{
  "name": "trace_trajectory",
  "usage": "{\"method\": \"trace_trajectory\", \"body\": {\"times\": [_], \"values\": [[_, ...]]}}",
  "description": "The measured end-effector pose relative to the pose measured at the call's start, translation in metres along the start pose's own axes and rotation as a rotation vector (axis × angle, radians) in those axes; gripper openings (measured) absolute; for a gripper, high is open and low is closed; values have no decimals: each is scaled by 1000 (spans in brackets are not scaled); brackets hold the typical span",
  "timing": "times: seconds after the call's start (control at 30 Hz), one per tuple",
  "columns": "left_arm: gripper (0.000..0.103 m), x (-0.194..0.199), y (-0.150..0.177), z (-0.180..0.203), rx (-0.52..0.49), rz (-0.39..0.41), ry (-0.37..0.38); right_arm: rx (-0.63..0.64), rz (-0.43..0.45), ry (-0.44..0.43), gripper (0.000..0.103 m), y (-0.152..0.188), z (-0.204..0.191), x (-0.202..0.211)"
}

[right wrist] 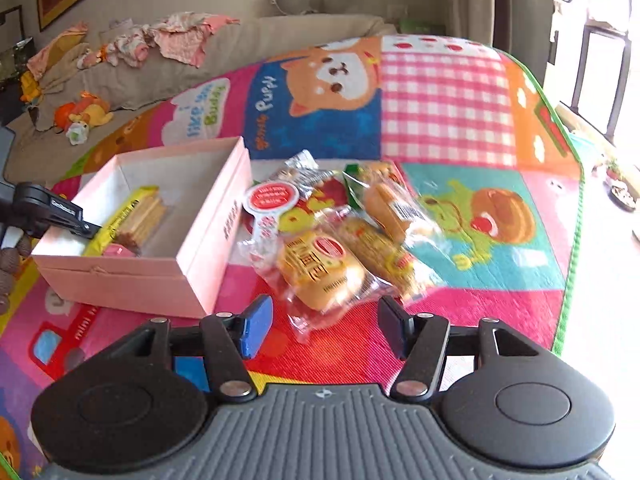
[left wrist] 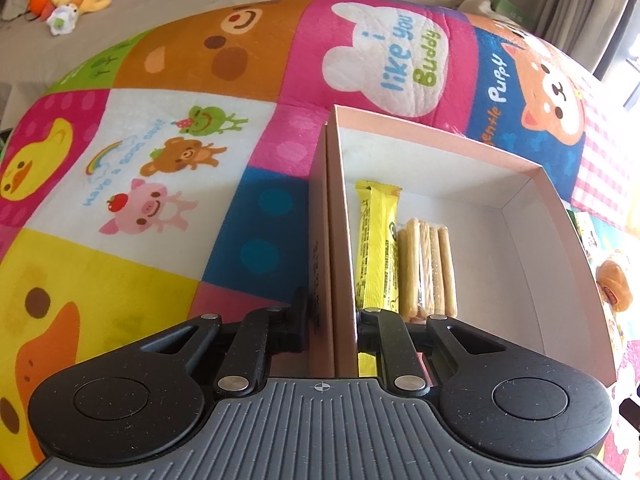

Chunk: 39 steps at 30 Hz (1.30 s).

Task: Organize objects
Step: 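Move the right tool to the wrapped bread bun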

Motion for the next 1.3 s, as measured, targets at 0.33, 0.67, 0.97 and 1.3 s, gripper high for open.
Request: {"method": "trace_trajectory", "body": {"times": [0.33,0.67,0.97,1.3], "values": [[17,0,2,6,-31,4,-21,13,20,49,70,19,22,-6],[17,0,3,7,-28,5,-18,46,26,3,74,-23,-4,-45],[17,0,3,7,-20,4,-18,-2,36,-28,73,-57,-20,-78],[17,1,3,5,-15,3,-12,48,-15,32,65,-54,-19,-92]]}}
Point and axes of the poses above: each gripper's, at about its wrist camera, not at the fingertips, and x roughly against the way its jaws point, z to its right, y to its underside, the point moved 6 cm from there along -x, roughly the way its jaws point, and after that the axes turned 8 degrees about -x, right-handed, at the moved point
